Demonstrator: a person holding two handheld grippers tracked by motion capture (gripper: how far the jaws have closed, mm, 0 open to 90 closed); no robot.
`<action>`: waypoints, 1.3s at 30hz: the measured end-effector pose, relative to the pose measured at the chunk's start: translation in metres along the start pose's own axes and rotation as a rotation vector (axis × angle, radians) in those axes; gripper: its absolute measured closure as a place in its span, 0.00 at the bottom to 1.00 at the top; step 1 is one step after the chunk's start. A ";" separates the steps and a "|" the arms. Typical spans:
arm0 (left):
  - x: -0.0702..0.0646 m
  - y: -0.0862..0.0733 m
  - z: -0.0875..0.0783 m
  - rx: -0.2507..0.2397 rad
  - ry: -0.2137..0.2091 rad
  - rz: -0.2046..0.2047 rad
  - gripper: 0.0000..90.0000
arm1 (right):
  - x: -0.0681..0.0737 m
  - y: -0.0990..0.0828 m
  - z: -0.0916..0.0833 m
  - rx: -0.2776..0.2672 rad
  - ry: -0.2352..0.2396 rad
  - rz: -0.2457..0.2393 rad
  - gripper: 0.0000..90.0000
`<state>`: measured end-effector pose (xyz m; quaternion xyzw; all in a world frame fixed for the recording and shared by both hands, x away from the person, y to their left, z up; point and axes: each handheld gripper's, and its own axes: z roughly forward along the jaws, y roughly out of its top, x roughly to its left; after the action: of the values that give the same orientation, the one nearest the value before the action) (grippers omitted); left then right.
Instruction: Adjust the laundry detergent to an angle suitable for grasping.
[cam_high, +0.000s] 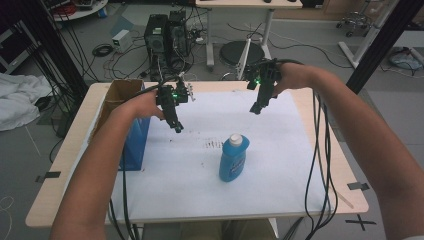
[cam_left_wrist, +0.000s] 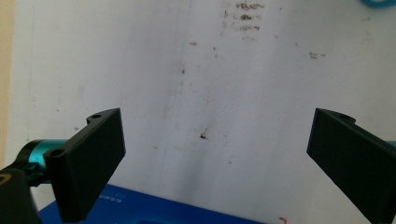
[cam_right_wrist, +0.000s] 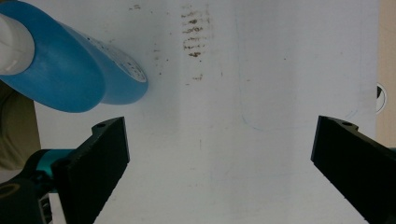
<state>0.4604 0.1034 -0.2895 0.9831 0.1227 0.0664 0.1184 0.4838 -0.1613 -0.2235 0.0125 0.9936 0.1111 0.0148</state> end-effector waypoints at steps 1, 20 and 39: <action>-0.001 -0.001 -0.001 -0.013 0.009 -0.012 0.05 | 0.000 0.000 0.000 0.000 -0.004 -0.006 0.04; -0.017 -0.024 0.023 -0.362 0.090 -0.235 0.05 | -0.005 -0.002 0.001 -0.006 -0.002 0.002 0.04; -0.037 -0.042 0.034 -0.839 0.222 -0.399 0.05 | -0.008 -0.001 0.005 -0.014 0.009 0.002 0.04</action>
<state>0.4208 0.1265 -0.3367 0.7949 0.2834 0.1906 0.5015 0.4924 -0.1615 -0.2279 0.0127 0.9929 0.1179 0.0102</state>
